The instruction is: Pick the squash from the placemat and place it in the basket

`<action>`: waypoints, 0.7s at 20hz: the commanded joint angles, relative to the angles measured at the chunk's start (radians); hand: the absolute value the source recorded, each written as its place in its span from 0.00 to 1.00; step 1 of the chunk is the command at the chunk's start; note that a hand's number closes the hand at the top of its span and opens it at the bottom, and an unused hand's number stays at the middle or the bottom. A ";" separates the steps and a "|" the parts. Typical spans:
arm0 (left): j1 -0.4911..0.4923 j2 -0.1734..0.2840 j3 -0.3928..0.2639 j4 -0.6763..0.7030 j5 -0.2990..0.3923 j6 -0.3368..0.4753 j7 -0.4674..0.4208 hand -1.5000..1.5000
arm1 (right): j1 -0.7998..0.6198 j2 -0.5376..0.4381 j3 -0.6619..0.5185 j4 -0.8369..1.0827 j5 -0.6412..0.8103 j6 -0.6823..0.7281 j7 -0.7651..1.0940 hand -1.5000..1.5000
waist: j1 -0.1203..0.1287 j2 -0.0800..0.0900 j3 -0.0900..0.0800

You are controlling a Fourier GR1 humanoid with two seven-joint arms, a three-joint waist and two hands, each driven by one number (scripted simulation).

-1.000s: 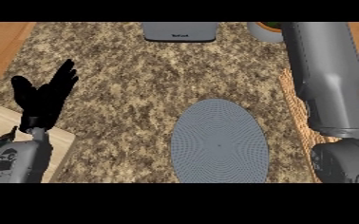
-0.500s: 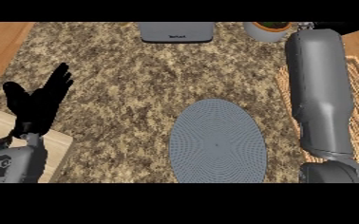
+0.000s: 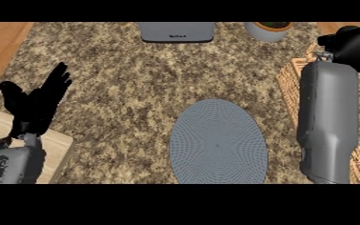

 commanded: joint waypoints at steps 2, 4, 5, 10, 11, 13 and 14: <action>-0.004 -0.003 0.001 -0.029 -0.006 0.011 0.011 0.50 | 0.058 0.021 -0.027 -0.073 -0.046 -0.047 0.130 0.00 | 0.009 0.000 0.001; 0.017 -0.014 -0.019 -0.075 0.000 0.001 0.051 0.50 | 0.073 0.016 -0.033 -0.082 -0.058 -0.047 0.083 0.00 | 0.012 0.000 0.001; 0.013 -0.034 -0.027 -0.049 -0.022 0.025 0.031 0.50 | 0.107 0.021 0.020 -0.093 -0.082 -0.068 0.096 0.00 | 0.011 0.001 0.000; -0.033 -0.051 -0.038 -0.019 -0.035 0.038 0.043 0.50 | 0.082 0.021 0.019 -0.236 -0.091 -0.056 0.032 0.00 | 0.003 0.000 0.000; -0.014 -0.034 -0.022 0.013 -0.025 0.008 -0.007 0.50 | 0.148 0.021 0.032 -0.228 -0.072 -0.158 0.108 0.00 | 0.010 0.002 0.000; -0.049 -0.022 -0.007 0.017 -0.031 0.033 0.019 0.50 | 0.108 0.021 -0.006 -0.338 -0.089 -0.180 0.075 0.00 | -0.003 -0.001 0.000; 0.014 -0.043 -0.027 -0.019 -0.035 0.025 -0.013 0.50 | 0.128 0.021 -0.020 -0.388 -0.085 -0.182 0.066 0.00 | 0.004 -0.005 0.000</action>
